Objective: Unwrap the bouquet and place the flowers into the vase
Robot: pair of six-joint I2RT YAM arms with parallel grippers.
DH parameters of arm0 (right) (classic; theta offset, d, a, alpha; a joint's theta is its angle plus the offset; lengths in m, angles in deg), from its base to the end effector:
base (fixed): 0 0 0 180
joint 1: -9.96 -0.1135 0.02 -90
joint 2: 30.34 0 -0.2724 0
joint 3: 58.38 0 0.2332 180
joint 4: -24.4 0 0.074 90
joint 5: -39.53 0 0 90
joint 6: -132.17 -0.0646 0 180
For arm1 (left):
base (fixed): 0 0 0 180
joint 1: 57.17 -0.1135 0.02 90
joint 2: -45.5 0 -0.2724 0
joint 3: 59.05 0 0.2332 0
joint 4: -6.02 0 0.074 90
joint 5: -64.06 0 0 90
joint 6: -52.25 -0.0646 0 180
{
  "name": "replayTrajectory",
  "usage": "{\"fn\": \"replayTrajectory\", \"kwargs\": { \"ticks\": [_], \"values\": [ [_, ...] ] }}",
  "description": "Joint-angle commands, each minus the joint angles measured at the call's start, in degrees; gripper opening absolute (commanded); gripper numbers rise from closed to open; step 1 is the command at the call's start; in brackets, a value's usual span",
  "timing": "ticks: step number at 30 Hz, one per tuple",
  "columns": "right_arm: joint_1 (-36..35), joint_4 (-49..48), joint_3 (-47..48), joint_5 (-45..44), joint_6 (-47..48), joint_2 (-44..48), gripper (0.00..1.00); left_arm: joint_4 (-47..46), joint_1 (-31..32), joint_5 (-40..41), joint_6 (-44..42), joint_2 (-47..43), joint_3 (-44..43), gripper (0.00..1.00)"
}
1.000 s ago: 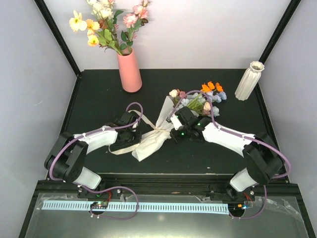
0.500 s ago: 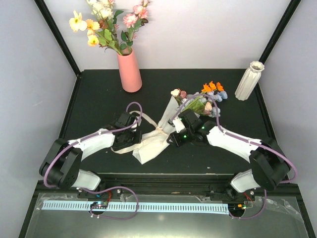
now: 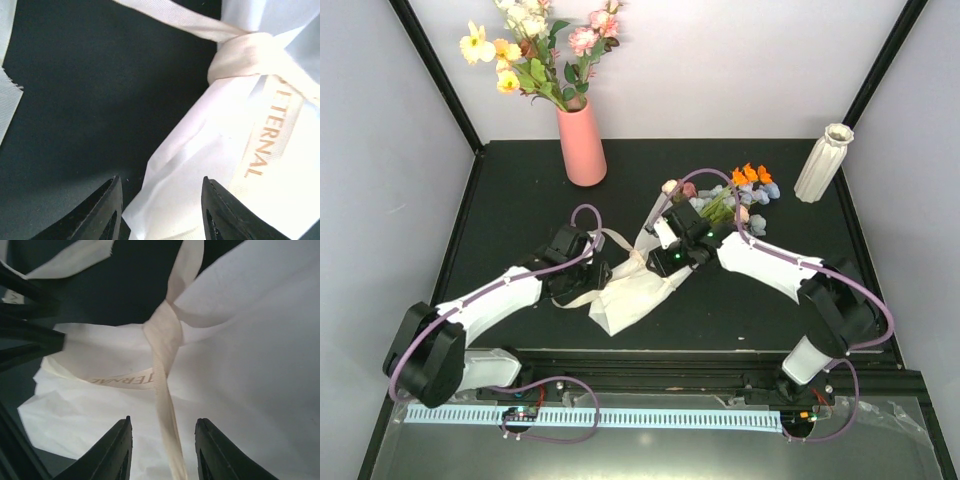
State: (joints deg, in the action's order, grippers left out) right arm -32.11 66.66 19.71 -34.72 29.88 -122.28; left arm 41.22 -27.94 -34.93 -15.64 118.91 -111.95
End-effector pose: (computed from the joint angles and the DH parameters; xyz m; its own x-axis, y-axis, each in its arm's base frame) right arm 0.2344 0.2352 0.2169 -0.7633 -0.4130 -0.4969 -0.6087 0.7174 0.3389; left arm 0.2030 -0.1252 0.1790 -0.8784 0.0655 -0.4734 0.2467 0.9106 -0.3317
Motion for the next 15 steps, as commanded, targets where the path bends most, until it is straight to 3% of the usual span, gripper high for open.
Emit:
{"fn": "replayTrajectory", "kwargs": {
  "ticks": [1, 11, 15],
  "values": [
    [-0.12, 2.74, 2.46, -0.32, 1.60, -2.68, 0.38, 2.66, 0.43, 0.73, -1.67, -3.89, -0.47, 0.48],
    [-0.67, 2.01, 6.28, 2.96, 1.28, -8.07, 0.38, 2.39, 0.51, 1.17, -2.98, -3.09, -1.40, 0.55],
    [-0.76, 2.21, 7.70, 3.06, 1.44, -10.07, 0.31, 2.60, 0.52, 1.00, -3.38, -1.38, -2.84, 0.56]
  ]
}}
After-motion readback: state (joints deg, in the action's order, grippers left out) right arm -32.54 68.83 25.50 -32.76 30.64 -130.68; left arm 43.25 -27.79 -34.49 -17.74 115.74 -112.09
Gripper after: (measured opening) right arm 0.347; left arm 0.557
